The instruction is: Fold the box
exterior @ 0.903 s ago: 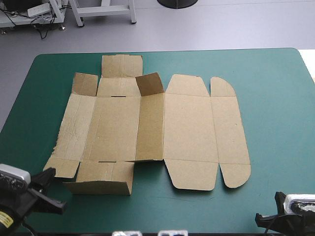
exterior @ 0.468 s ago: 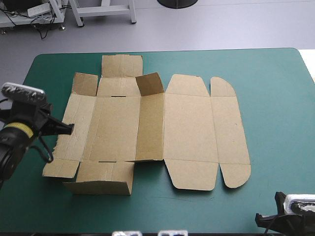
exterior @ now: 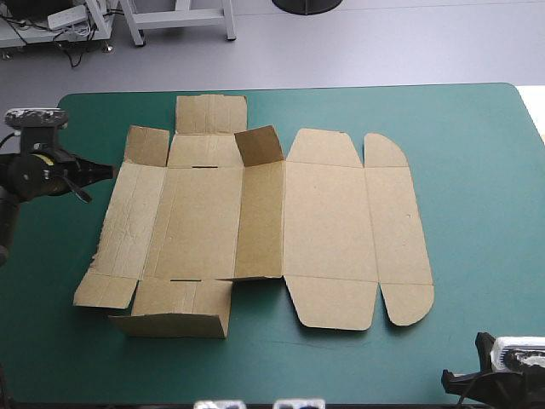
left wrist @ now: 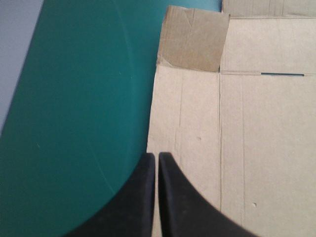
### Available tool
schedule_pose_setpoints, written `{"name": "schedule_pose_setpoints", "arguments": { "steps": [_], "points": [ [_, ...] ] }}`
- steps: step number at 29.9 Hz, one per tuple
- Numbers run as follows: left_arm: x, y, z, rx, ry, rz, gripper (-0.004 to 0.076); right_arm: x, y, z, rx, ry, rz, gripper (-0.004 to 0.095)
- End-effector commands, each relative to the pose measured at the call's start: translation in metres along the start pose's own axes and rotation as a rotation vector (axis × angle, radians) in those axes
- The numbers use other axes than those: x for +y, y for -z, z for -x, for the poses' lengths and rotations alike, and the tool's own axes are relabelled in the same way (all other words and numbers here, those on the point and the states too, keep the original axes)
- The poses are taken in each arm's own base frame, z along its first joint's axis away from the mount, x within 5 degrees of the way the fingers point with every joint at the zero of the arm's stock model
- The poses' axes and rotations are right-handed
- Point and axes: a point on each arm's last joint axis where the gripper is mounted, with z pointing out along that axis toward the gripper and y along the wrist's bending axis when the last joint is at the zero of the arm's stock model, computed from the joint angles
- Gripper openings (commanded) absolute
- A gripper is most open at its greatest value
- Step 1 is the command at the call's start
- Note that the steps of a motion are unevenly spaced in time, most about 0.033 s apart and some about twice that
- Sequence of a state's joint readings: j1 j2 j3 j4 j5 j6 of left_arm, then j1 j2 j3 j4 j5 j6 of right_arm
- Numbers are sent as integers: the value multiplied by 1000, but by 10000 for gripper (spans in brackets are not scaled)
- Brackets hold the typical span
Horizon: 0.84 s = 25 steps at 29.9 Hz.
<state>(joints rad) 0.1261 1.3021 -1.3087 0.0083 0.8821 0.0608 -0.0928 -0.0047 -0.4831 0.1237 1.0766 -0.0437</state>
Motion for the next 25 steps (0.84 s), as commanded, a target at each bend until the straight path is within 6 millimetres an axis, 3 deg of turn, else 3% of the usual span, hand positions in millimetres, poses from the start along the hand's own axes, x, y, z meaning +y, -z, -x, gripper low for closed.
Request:
{"name": "schedule_pose_setpoints", "arguments": {
  "steps": [1, 8, 10, 16, 25],
  "points": [
    [30, 6, 5, -39, 130, -96, 15, 0, 3, 12, -70, 8, 3, -5],
    [89, -18, -28, 154, 264, -458, 15, 0, 3, 12, -70, 8, 3, -5],
    [101, -26, -35, 154, 361, -460, 15, 0, 3, 12, -70, 8, 3, -5],
    [115, -47, -54, 273, 276, -408, 15, 0, 3, 12, -70, 10, 0, -5],
    [118, -77, -64, 365, 289, -443, 17, -1, 3, 12, -69, 0, -12, -5]
  ]
}}
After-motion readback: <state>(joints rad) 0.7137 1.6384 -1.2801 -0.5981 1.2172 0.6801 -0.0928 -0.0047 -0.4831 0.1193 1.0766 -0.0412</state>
